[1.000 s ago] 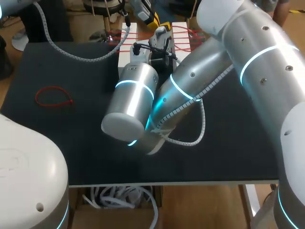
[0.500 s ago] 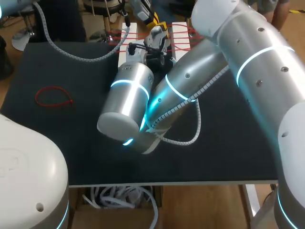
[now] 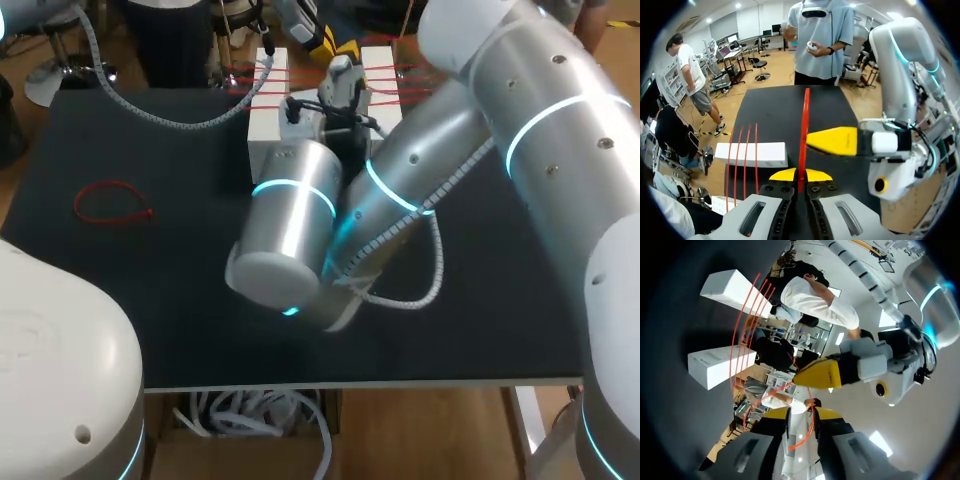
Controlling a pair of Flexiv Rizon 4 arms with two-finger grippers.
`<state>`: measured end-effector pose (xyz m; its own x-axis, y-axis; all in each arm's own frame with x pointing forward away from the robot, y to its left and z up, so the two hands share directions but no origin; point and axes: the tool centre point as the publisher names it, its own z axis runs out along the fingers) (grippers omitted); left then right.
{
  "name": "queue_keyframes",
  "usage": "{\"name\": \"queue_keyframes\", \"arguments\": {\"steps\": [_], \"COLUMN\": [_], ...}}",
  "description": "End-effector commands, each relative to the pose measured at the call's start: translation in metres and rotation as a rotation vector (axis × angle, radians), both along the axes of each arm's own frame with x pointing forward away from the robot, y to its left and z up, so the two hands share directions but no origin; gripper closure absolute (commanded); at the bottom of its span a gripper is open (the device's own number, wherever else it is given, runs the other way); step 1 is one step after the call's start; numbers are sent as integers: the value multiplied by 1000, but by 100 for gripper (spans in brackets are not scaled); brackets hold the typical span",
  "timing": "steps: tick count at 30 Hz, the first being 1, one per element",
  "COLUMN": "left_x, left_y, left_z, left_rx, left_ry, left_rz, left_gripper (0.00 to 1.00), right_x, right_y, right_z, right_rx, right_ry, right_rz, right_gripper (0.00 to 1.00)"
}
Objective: Grab the tape and strap the tape.
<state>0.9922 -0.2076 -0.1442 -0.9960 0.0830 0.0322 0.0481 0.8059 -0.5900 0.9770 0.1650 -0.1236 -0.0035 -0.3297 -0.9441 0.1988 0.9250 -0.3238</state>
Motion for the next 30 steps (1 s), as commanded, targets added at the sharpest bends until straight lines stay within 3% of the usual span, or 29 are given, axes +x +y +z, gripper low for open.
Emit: {"name": "queue_keyframes", "arguments": {"steps": [1, 6, 8, 9, 10, 11, 20, 30], "left_x": [0, 0, 0, 0, 0, -4, -36, -57], "left_y": [0, 0, 0, 0, 0, 4, 85, 231], "left_z": [1, 1, 1, 1, 1, -1, -40, -109], "left_rx": [5, 5, 5, 5, 5, -1, 57, 132], "left_ry": [1, 1, 1, 1, 1, 6, 60, 107], "left_rz": [0, 0, 0, 0, 0, 11, -16, -2], "left_gripper": [100, 100, 100, 100, 100, 100, 100, 100], "right_x": [-25, -47, -54, -56, -57, -57, -57, -57], "right_y": [-26, -43, -52, -56, -60, -60, -60, -60], "right_z": [5, 12, 15, 16, 17, 17, 17, 17], "right_rx": [-1, 5, 7, 13, 23, 23, 23, 23], "right_ry": [27, 25, 27, 22, 14, 14, 14, 14], "right_rz": [92, 130, 140, 147, 147, 147, 147, 147], "right_gripper": [82, 78, 71, 60, 21, 0, 0, 0]}}
